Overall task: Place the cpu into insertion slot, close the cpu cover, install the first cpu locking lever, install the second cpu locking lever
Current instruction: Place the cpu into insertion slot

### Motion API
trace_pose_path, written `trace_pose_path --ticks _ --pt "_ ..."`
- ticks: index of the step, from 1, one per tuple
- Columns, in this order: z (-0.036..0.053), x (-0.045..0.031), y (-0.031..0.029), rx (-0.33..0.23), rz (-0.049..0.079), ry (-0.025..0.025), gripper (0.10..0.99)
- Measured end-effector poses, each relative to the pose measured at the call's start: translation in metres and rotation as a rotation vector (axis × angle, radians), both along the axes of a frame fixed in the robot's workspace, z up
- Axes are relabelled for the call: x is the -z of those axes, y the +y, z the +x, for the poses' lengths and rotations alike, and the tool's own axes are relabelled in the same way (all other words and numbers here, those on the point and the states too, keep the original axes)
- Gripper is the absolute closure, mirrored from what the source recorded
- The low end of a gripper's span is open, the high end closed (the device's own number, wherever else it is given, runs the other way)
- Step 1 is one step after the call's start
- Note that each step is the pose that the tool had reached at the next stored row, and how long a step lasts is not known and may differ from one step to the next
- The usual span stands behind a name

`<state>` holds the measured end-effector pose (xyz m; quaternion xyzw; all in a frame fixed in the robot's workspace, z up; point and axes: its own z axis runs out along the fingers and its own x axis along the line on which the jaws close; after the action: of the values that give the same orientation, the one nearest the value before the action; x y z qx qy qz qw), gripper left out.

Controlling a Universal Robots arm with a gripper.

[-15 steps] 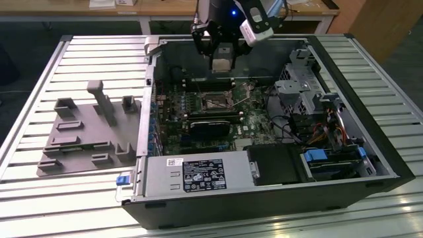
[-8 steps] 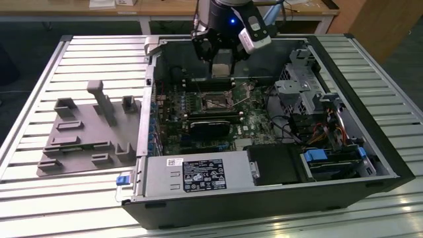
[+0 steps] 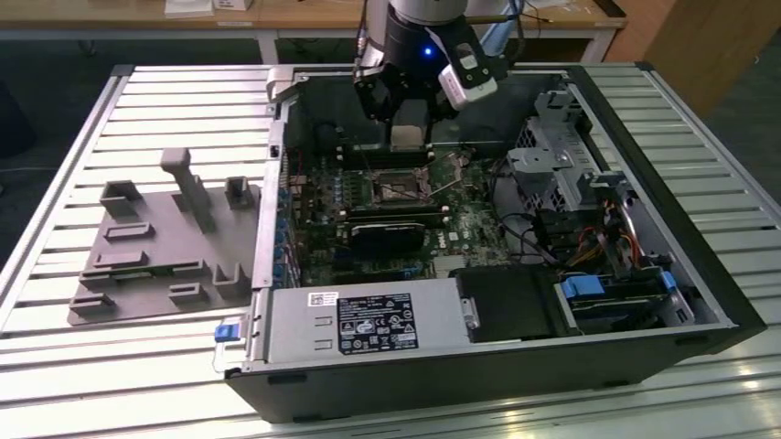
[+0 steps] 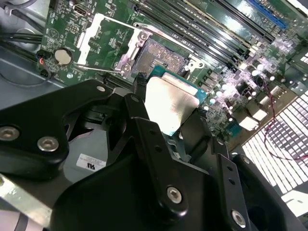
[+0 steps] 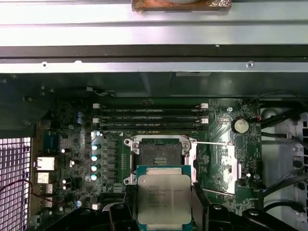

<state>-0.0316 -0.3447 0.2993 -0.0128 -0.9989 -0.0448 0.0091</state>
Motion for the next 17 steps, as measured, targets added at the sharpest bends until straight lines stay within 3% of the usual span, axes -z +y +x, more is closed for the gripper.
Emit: trace_pose_path --ticks 17 --pt "0.0 0.0294 0.0 0.0 0.0 -0.0008 0.549"
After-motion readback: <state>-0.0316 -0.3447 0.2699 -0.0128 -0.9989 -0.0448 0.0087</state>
